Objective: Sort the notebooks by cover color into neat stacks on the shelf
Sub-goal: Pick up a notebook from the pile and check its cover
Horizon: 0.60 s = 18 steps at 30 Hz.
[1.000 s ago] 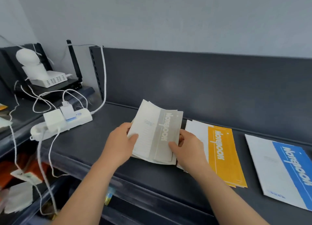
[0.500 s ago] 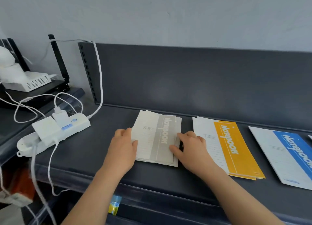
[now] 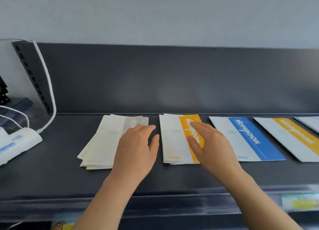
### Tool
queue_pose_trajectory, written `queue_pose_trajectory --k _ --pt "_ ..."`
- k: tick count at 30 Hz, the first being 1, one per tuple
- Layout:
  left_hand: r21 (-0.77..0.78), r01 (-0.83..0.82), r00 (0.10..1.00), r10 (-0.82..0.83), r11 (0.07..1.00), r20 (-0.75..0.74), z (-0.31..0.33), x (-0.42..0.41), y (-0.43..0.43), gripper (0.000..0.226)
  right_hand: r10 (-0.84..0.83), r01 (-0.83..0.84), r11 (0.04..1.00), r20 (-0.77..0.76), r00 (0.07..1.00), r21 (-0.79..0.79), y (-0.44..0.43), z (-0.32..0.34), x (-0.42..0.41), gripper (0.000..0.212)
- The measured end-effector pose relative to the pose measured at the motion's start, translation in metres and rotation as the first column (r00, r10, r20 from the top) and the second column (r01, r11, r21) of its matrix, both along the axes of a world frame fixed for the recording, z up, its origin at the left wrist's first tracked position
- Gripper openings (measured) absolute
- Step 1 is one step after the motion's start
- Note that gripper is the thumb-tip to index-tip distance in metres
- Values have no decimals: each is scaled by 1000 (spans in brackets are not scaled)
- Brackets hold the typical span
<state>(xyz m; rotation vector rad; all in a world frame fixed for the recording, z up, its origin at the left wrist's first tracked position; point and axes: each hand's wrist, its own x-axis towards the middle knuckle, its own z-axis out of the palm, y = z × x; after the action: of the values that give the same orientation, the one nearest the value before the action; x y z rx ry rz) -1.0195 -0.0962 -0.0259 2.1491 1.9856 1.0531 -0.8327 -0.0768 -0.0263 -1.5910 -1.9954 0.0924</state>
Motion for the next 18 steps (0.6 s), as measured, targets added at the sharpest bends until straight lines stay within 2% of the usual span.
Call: queue_pose_trajectory --k 5,9,18 --pt "12 105 995 -105 994 0 4 63 1 38 -83 83 996 -25 996 17 -18 -1 62 39" --pt "12 165 986 -165 986 -8 5 125 0 32 -145 146 989 -42 989 18 -34 -2 125 41" --pt "5 227 971 -226 974 72 2 299 -16 35 -260 262 964 -43 965 42 -72 2 311 37"
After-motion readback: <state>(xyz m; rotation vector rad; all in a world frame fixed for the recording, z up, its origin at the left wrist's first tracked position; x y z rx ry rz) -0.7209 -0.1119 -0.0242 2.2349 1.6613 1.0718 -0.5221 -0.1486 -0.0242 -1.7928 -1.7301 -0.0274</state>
